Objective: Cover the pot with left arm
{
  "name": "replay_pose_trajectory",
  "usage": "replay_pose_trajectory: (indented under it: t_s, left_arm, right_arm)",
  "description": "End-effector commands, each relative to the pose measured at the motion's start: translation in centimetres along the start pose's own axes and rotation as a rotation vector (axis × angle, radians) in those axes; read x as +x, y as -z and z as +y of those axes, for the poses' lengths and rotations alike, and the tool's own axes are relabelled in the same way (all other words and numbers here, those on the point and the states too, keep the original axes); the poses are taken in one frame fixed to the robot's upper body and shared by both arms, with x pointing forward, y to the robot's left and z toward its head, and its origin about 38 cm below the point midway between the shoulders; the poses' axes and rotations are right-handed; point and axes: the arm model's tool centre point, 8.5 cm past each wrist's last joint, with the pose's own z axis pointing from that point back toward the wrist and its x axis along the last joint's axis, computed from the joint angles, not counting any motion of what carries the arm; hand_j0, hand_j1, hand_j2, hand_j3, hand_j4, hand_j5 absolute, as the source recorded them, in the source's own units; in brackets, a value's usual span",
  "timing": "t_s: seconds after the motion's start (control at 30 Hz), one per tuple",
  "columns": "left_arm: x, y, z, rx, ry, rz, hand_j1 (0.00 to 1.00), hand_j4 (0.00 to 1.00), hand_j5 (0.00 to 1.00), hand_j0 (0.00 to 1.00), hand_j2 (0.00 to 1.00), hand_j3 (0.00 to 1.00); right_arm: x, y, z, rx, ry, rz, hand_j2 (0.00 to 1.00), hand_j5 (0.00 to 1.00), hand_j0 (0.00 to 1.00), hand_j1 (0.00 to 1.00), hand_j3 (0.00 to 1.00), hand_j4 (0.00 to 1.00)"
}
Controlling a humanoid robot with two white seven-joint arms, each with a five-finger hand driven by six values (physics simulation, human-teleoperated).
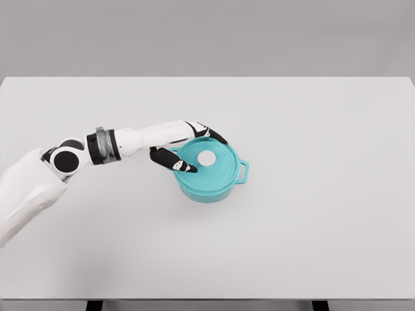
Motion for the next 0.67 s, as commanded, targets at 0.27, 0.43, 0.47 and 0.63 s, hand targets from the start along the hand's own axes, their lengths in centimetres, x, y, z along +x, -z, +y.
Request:
replay_pose_trajectory:
  t_s: [0.27, 0.43, 0.47, 0.63]
  left_arm:
    - [0.4, -3.0, 2.5, 0.04, -0.005, 0.01, 0.99, 0.99, 0.99, 0.99, 0.99, 0.99]
    - [1.5, -14.9, 7.5, 0.13, 0.052, 0.17, 1.0, 1.0, 1.0, 1.0, 1.0, 1.0]
    - [1.3, -15.7, 7.2, 0.131, 0.036, 0.185, 1.0, 1.0, 1.0, 1.0, 1.0, 1.0]
    - [1.4, -17.4, 7.8, 0.142, 0.048, 0.221, 1.0, 1.0, 1.0, 1.0, 1.0, 1.0]
  right_arm:
    - [0.0, 0.0, 0.0, 0.0, -0.001, 0.0, 1.0, 1.0, 1.0, 1.0, 1.0, 1.0]
    - [0.0, 0.0, 0.0, 0.0, -0.001, 0.0, 1.0, 1.0, 1.0, 1.0, 1.0, 1.0]
    - [0.0, 0.0, 0.0, 0.0, -0.001, 0.0, 1.0, 1.0, 1.0, 1.0, 1.0, 1.0]
    - [0.0, 0.0, 0.0, 0.0, -0.001, 0.0, 1.0, 1.0, 1.0, 1.0, 1.0, 1.0]
